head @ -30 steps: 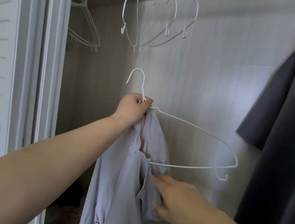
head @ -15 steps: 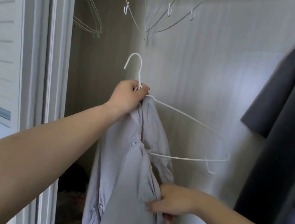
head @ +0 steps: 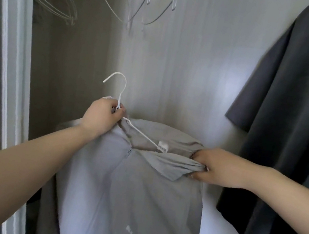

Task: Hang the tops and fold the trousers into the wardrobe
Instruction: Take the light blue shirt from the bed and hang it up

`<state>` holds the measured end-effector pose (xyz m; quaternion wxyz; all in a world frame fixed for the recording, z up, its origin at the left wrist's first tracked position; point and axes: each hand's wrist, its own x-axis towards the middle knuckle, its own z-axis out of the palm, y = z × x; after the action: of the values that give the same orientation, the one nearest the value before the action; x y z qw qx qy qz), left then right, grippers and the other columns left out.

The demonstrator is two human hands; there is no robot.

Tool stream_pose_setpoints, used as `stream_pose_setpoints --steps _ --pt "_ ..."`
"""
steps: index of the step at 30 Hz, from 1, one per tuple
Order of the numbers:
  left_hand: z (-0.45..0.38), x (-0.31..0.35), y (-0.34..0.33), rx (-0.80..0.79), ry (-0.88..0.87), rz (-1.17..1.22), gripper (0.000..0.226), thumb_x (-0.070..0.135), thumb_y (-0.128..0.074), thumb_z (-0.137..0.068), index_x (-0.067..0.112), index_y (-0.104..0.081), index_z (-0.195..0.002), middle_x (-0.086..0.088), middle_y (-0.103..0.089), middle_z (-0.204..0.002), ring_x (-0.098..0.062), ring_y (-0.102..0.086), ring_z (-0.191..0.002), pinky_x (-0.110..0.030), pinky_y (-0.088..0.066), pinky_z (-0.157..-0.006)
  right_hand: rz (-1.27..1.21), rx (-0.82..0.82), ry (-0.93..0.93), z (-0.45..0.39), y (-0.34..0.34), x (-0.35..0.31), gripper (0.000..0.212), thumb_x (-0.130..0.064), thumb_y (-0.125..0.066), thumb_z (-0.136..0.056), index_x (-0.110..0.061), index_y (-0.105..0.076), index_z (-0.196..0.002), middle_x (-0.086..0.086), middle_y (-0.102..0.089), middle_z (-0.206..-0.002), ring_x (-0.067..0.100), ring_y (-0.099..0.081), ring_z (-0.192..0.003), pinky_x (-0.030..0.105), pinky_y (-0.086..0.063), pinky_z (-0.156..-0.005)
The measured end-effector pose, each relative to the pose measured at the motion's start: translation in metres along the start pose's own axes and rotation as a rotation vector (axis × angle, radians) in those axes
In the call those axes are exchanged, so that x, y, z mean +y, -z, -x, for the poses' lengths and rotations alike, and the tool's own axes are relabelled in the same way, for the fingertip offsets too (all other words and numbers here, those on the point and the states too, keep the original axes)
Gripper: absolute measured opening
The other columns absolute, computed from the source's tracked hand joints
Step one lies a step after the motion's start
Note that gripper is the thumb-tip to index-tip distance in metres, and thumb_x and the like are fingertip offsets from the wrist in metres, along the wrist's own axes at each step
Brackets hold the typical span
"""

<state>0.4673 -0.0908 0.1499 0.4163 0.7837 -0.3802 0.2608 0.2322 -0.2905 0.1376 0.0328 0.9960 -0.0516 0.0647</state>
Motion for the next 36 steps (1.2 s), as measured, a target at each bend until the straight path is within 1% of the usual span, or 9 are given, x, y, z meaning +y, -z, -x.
stream_pose_setpoints --steps 5,10,14,18,22,26,30,33,36 --pt "0.005 0.041 -0.021 -0.019 -0.127 0.035 0.019 0.028 -0.061 -0.09 0.013 -0.071 -0.088 -0.007 -0.068 -0.088 -0.023 -0.059 -0.084 -0.029 -0.037 -0.069 0.054 0.136 0.076 -0.014 0.022 -0.022 0.012 -0.021 -0.057 -0.088 -0.01 -0.06 -0.087 0.002 -0.061 -0.089 0.013 -0.051 -0.079 0.009 -0.034 -0.059" --pt "0.004 0.066 -0.02 -0.006 -0.183 0.141 0.019 0.032 -0.063 -0.089 0.017 -0.066 -0.077 -0.005 -0.07 -0.086 -0.021 -0.059 -0.079 -0.03 -0.041 -0.068 0.224 0.28 0.022 -0.016 0.02 -0.029 0.02 -0.024 -0.049 -0.091 -0.024 -0.05 -0.111 0.002 -0.062 -0.1 0.022 -0.054 -0.08 0.031 -0.03 -0.062" --pt "0.008 0.062 -0.014 -0.022 -0.206 0.142 0.02 0.038 -0.065 -0.087 0.023 -0.064 -0.073 0.004 -0.066 -0.074 -0.015 -0.057 -0.07 -0.024 -0.043 -0.065 0.227 0.375 0.076 -0.007 0.019 -0.014 0.023 -0.02 -0.048 -0.091 -0.026 -0.052 -0.113 -0.004 -0.061 -0.109 0.025 -0.059 -0.091 0.029 -0.031 -0.066" --pt "0.009 0.04 -0.01 -0.063 -0.166 0.103 0.023 0.041 -0.068 -0.084 0.021 -0.073 -0.092 0.008 -0.071 -0.092 -0.008 -0.06 -0.085 -0.011 -0.039 -0.066 0.142 0.43 0.076 0.004 0.02 0.014 0.023 -0.023 -0.055 -0.091 -0.031 -0.054 -0.113 -0.008 -0.064 -0.108 0.02 -0.063 -0.089 0.027 -0.042 -0.07" --pt "0.006 0.008 0.004 -0.026 -0.014 0.068 0.025 0.048 -0.068 -0.08 0.026 -0.069 -0.069 0.008 -0.068 -0.077 -0.014 -0.06 -0.08 -0.026 -0.04 -0.067 0.132 0.5 0.016 0.023 0.019 0.042 0.03 -0.022 -0.059 -0.09 -0.041 -0.046 -0.11 -0.005 -0.068 -0.093 0.02 -0.065 -0.077 0.027 -0.043 -0.063" --pt "0.005 0.01 0.0 -0.003 0.049 0.061 0.035 0.053 -0.066 -0.08 0.024 -0.06 -0.062 0.008 -0.062 -0.068 -0.017 -0.056 -0.074 -0.03 -0.04 -0.063 0.029 0.537 0.057 0.025 0.024 0.045 0.024 -0.017 -0.068 -0.084 -0.029 -0.057 -0.102 -0.019 -0.06 -0.092 0.006 -0.059 -0.084 0.015 -0.043 -0.072" --pt "0.003 0.016 -0.004 0.1 0.112 0.092 0.047 0.057 -0.062 -0.081 0.018 -0.048 -0.06 0.002 -0.054 -0.064 -0.023 -0.052 -0.069 -0.033 -0.038 -0.059 -0.178 0.626 -0.078 0.029 0.036 0.045 0.053 -0.038 -0.077 -0.071 -0.034 -0.049 -0.116 -0.018 -0.054 -0.117 0.017 -0.063 -0.092 0.029 -0.05 -0.085" --pt "0.0 0.026 -0.01 0.16 0.151 0.177 0.05 0.058 -0.063 -0.079 0.018 -0.042 -0.059 0.001 -0.052 -0.065 -0.021 -0.049 -0.066 -0.032 -0.033 -0.056 -0.209 0.546 -0.112 0.03 0.039 0.04 0.082 -0.061 -0.065 -0.068 -0.035 -0.035 -0.14 -0.021 -0.04 -0.13 0.006 -0.051 -0.115 0.024 -0.041 -0.1" --pt "-0.013 0.037 -0.018 0.179 0.178 0.249 0.044 0.06 -0.066 -0.075 0.02 -0.051 -0.069 0.0 -0.06 -0.087 -0.018 -0.054 -0.08 -0.029 -0.036 -0.065 -0.13 0.546 -0.096 0.031 0.045 0.037 0.075 -0.065 -0.051 -0.078 -0.032 -0.032 -0.143 -0.017 -0.041 -0.127 0.003 -0.046 -0.116 0.018 -0.034 -0.099"
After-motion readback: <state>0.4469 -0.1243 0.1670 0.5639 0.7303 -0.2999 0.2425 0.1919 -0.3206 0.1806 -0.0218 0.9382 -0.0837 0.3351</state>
